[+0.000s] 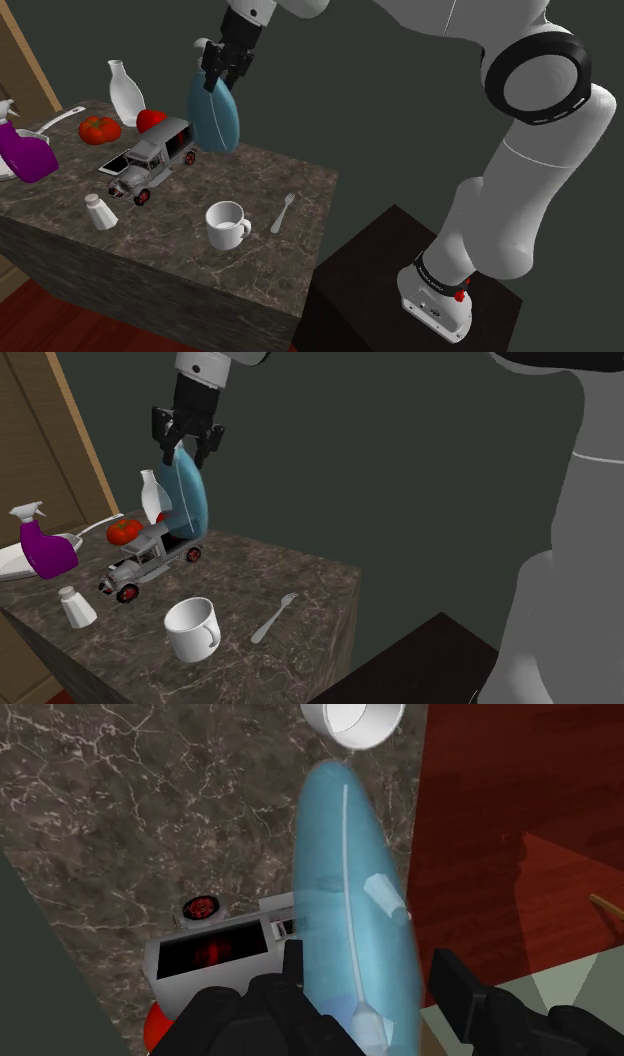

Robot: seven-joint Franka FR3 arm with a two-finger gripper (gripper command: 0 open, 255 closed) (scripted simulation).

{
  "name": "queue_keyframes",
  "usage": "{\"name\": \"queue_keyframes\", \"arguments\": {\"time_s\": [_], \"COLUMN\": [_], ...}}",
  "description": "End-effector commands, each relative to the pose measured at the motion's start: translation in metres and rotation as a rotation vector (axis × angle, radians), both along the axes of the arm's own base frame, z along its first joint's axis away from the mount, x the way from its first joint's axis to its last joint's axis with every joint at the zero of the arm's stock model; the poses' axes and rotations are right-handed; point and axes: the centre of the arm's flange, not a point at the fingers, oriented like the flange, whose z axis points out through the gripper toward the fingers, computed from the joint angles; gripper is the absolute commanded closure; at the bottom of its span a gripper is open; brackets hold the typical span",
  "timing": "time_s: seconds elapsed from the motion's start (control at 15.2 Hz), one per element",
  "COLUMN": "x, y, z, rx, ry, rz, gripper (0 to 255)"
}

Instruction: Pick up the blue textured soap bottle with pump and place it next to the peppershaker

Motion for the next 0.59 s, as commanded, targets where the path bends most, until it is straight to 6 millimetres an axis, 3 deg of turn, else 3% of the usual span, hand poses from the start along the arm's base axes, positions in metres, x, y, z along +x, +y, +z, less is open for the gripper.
{"name": "queue_keyframes", "arguments": {"time_s": [0.0,0.53], "x": [0.007,0.038], "y": [0.023,0.118], "z": [-0.009,-0.046], "rx": [0.001,0.001], "ry": [-0.001,-0.001], "rz": [-0.001,-0.001], "gripper": [255,255]}}
